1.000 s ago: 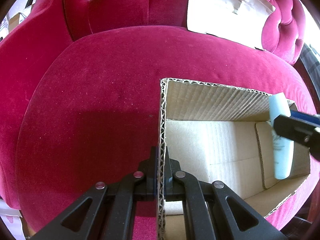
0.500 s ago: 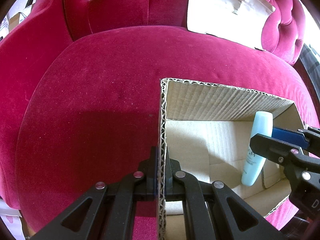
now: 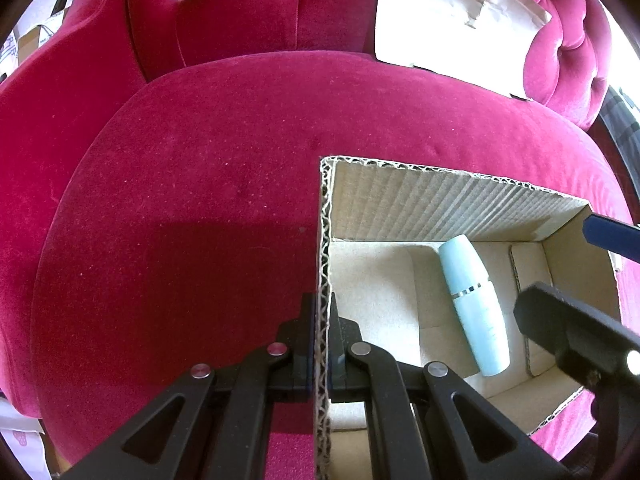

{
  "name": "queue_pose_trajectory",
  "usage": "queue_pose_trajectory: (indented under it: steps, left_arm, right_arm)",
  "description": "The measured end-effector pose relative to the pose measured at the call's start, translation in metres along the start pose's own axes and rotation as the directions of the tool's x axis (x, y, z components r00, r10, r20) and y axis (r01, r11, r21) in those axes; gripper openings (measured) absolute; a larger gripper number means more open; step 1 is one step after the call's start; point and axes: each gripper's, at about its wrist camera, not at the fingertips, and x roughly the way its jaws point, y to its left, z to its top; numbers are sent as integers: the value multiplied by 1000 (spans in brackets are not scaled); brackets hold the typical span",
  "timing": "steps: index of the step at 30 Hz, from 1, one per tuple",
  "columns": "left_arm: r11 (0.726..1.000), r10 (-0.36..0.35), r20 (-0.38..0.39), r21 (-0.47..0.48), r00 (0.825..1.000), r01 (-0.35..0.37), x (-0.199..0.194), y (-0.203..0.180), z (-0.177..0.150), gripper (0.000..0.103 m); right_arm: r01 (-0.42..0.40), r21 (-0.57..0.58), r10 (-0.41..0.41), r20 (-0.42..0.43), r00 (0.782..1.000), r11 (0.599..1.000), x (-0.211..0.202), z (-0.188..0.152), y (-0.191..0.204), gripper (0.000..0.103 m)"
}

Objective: Organize rigid objects
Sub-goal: 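Open the right tool to drop the bottle into the box, then move the right tool back to the white charger plug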

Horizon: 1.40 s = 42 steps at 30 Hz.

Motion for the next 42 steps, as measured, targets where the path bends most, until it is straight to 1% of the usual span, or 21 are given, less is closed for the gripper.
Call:
queue_pose_trajectory:
  steps: [4, 9, 20, 25, 33, 36, 42]
  left_arm:
    - [1000, -1, 0, 1, 1000, 1, 0, 0, 0, 3]
    - [1000, 0, -1, -1, 1000, 0, 0, -1, 0, 3]
    - [1000, 5, 1, -1, 1000, -5, 1, -1, -1, 3]
    - [1000, 4, 3, -1, 1000, -4, 1, -1, -1, 3]
    - [1000, 7, 2, -2, 1000, -7, 0, 0, -2, 3]
    - [1000, 8, 2, -3, 1000, -8, 0, 0, -1, 3]
    - [1000, 10, 4, -1, 1000, -10, 0, 0, -2, 3]
  right_arm:
    - [8, -1, -8, -6, 1000, 1000, 0, 0, -1, 103]
    - [25, 0, -25, 11, 1000, 1000, -8, 0, -4, 103]
    - [60, 47, -62, 39, 997, 997, -30, 1, -28, 103]
    - [80, 86, -85, 50, 995, 993, -41, -1, -46, 103]
    - [139, 148, -150, 70, 986, 979, -57, -3, -81, 103]
    - [167, 171, -181, 66, 981, 971, -62, -5, -95, 103]
    - [191, 224, -208, 54, 977, 956, -70, -8, -123, 103]
